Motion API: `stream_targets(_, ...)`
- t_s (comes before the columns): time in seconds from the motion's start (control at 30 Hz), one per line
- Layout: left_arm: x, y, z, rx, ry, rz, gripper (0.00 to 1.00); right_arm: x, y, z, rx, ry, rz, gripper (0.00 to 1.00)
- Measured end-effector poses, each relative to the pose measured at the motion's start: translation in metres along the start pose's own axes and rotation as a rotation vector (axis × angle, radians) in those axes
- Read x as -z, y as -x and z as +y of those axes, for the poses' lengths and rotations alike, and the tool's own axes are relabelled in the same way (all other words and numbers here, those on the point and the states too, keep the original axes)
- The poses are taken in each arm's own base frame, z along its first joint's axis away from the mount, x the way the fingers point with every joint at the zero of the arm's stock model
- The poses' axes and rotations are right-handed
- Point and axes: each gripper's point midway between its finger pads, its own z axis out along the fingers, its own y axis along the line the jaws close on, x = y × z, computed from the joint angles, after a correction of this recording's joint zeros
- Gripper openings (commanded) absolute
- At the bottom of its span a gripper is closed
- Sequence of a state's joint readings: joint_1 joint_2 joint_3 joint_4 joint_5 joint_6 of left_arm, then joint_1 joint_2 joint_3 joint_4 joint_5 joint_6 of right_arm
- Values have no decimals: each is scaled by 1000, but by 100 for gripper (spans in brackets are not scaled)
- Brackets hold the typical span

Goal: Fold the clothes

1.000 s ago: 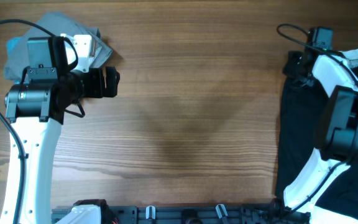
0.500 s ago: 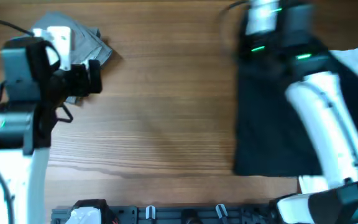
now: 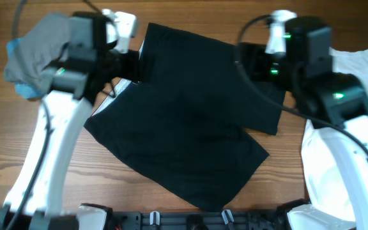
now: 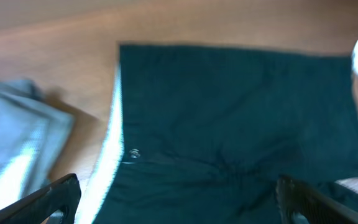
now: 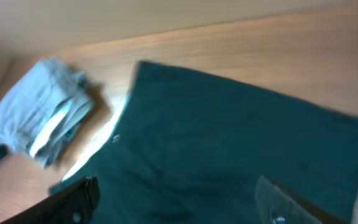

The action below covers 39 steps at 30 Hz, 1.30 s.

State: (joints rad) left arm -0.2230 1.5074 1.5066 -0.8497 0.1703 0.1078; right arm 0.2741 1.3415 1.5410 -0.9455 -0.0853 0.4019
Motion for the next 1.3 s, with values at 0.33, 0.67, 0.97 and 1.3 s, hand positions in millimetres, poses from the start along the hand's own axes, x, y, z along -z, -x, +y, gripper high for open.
stream_targets(0.33, -53, -36, -6, 10, -38, 186, 95, -163, -60, -188, -354, -305, 354, 11)
stream_targets(0.67, -50, -47, -7, 15, -40, 228, 100, -306, -35, -243, -607, -260, 51, 4)
stream_targets(0.97, -56, -17, -5, -6, -31, 106, 100, -327, 18, -245, -454, -123, -104, 45)
stream_targets(1.3, -48, 9, 60, 162, 110, -21, 100, -114, -1, -125, -316, 10, 291, 20)
